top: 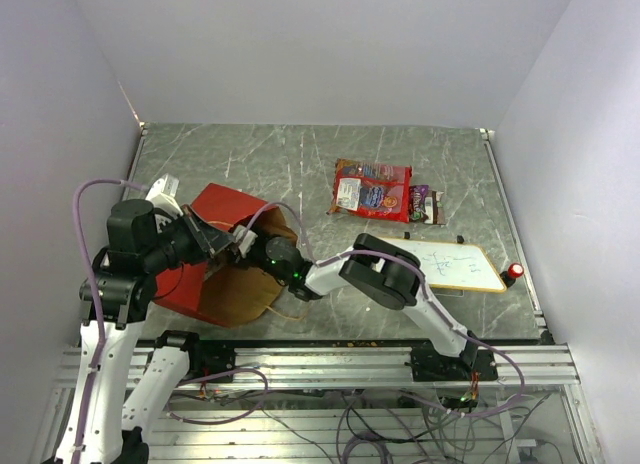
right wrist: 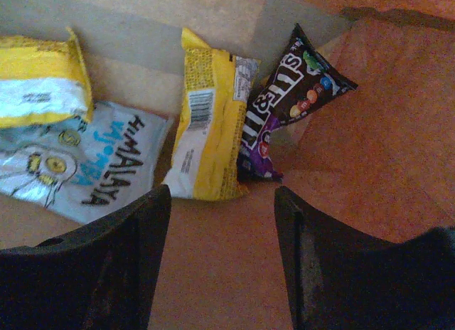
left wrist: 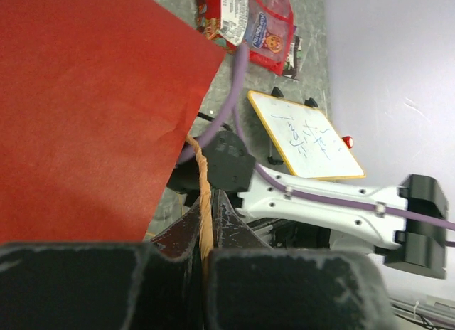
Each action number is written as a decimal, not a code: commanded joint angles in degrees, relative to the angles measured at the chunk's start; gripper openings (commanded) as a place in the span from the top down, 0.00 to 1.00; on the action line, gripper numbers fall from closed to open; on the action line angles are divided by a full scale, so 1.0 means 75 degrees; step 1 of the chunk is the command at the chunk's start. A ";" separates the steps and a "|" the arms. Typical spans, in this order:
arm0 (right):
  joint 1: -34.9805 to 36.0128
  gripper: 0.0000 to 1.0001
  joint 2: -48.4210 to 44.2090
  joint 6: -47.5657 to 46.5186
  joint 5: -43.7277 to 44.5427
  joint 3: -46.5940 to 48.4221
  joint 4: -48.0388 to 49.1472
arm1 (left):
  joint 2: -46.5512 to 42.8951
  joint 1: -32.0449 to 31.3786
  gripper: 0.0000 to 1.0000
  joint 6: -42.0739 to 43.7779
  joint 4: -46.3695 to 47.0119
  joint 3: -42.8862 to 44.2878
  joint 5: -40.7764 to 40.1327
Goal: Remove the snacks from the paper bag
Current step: Take out the snack from the paper bag.
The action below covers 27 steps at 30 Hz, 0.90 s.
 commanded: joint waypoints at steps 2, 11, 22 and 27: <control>0.0025 0.34 -0.1310 0.0217 -0.0757 -0.1015 0.0227 | 0.0118 -0.0044 0.93 0.0122 -0.0251 0.0264 -0.0356; 0.0121 0.28 -0.1413 -0.0578 -0.1815 -0.1283 0.0514 | 0.0237 -0.0049 0.93 0.0098 -0.0008 0.0479 -0.0312; 0.0136 0.29 0.0114 -0.0728 -0.0758 0.0600 0.0411 | 0.0386 -0.0052 0.93 0.0315 -0.0179 0.0911 -0.0139; 0.0146 0.35 0.0559 -0.0590 -0.0506 0.0938 0.0148 | 0.0437 -0.0047 0.93 0.0342 -0.0210 0.0988 -0.0094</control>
